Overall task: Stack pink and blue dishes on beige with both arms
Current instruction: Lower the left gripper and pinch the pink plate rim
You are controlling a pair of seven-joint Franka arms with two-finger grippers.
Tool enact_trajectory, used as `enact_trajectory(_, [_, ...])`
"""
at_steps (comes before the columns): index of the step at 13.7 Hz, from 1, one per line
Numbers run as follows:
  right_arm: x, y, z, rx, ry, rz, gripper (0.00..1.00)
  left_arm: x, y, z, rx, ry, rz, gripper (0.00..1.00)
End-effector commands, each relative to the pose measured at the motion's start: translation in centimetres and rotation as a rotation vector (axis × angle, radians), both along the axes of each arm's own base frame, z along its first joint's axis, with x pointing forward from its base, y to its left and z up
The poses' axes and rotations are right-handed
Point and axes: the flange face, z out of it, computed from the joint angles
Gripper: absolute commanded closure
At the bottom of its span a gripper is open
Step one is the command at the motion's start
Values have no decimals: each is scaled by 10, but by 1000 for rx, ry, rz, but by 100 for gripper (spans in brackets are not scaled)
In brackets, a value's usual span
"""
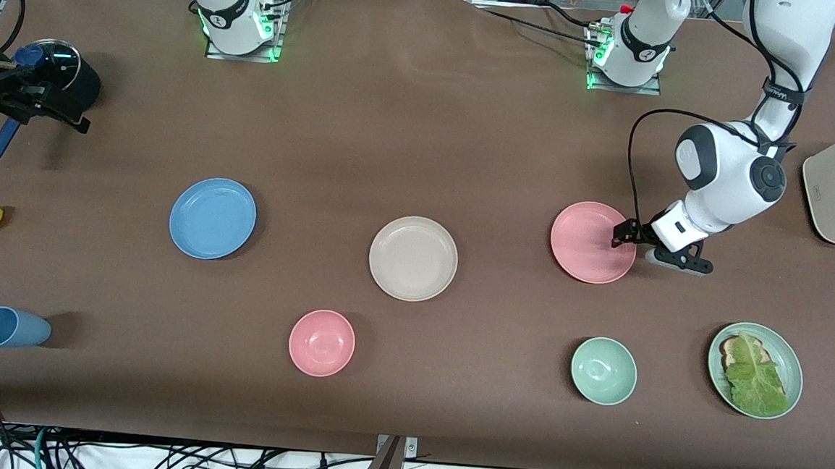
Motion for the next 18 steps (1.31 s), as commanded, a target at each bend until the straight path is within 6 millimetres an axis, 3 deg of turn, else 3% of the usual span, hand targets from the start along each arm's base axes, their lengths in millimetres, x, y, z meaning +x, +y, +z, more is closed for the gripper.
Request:
enact_trajectory(1, [-5,-2,7,6,2,9,0,4,-1,-9,-4,-30,-32,0])
enact_trajectory(12, [-5,1,8,8,0,12,0,-5,17,-44,-91,-18,37,0])
enact_trajectory(14, [-5,2,8,8,0,13,0,-6,16,-47,-94,-20,32,7])
enact_trajectory(15, [-5,2,8,8,0,13,0,-6,16,-47,-95,-20,33,16])
enact_trajectory(16, [-6,1,9,8,0,12,0,-6,14,-47,-94,-20,29,34])
enact_trajectory(18, [-5,1,8,8,0,12,0,-6,14,-46,-95,-20,29,85])
